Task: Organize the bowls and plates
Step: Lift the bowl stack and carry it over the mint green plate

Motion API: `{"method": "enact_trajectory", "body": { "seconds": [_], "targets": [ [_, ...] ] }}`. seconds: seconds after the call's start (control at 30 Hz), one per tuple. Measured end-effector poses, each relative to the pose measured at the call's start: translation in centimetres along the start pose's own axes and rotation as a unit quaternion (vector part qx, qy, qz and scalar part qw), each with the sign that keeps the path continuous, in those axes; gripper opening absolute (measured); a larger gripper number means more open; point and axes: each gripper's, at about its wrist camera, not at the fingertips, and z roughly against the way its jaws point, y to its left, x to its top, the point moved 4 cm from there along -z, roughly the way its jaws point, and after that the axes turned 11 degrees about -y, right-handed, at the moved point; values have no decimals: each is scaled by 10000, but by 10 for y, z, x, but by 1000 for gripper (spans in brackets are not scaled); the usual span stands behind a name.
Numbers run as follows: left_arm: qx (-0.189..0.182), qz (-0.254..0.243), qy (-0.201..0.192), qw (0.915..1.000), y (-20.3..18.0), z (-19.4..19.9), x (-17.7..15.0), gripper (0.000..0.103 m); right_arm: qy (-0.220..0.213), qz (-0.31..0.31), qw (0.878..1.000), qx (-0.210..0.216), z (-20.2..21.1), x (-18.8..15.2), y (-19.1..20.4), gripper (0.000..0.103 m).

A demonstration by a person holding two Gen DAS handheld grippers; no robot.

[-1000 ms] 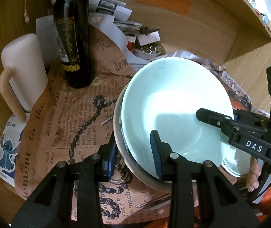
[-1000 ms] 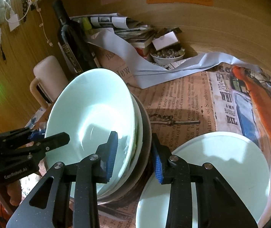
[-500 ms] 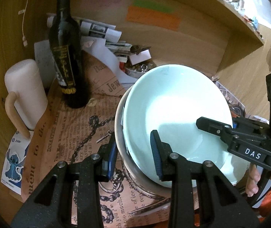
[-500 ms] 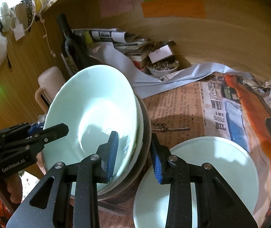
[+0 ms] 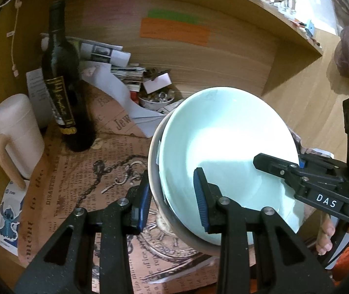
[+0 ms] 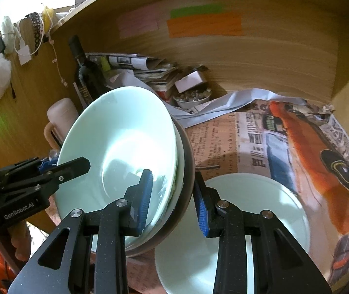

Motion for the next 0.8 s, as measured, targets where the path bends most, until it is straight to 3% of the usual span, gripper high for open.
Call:
{"method": "enact_trajectory", "body": {
  "seconds": [0.8],
  "targets": [
    [-653, -390, 166, 9970, -71, -16, -5, 33, -29, -376, 9969, -696, 48, -24, -55, 30]
  ]
}}
